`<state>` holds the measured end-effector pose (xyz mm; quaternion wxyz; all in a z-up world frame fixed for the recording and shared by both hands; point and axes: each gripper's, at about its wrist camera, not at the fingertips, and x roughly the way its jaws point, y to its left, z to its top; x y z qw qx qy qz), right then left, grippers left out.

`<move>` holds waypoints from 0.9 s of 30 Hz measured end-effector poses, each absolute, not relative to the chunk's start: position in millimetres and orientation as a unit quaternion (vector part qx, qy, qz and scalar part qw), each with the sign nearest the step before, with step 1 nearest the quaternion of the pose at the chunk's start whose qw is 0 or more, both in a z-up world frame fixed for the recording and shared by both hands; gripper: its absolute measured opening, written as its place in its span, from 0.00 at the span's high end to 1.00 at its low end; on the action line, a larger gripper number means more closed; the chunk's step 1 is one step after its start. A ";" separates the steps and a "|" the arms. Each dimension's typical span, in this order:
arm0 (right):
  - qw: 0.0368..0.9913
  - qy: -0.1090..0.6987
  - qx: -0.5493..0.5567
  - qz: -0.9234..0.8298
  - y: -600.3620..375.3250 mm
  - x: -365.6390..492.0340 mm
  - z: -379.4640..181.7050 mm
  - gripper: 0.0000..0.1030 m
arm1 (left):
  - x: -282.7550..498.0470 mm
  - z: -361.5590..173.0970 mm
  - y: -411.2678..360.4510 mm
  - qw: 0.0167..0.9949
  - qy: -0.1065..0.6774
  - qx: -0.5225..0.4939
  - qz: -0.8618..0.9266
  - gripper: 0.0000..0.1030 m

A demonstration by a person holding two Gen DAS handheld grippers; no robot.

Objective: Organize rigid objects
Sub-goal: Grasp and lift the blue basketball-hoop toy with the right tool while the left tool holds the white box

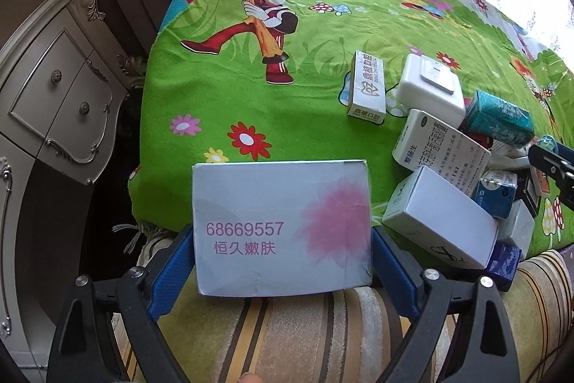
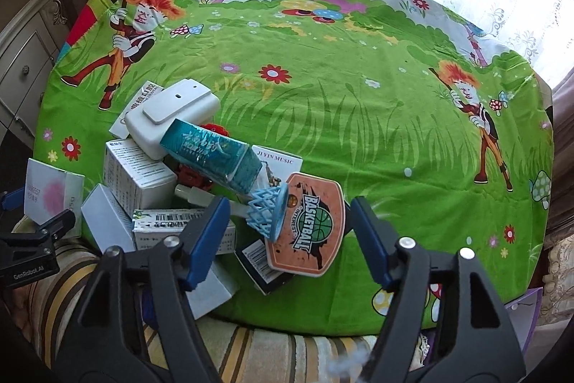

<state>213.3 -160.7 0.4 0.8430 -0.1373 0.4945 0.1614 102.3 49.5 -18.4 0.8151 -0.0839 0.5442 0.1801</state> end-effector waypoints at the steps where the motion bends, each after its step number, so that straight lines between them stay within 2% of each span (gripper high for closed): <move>1: 0.841 0.498 -0.134 0.162 -161.8 214.2 -1.9 0.46 | 101.2 -17.2 49.9 0.817 0.542 -0.086 0.180 0.09; 5: 0.841 0.500 -0.128 0.163 -165.5 212.6 -3.2 0.65 | 97.8 -14.0 51.5 0.821 0.533 -0.092 0.182 0.09; 12: 0.841 0.502 -0.102 0.172 -175.1 207.2 1.4 0.76 | 90.9 -4.9 50.3 0.829 0.520 -0.096 0.182 0.10; 27: 0.857 0.479 -0.044 0.186 -202.0 186.6 25.5 0.80 | 73.5 15.3 45.1 0.848 0.489 -0.111 0.170 0.10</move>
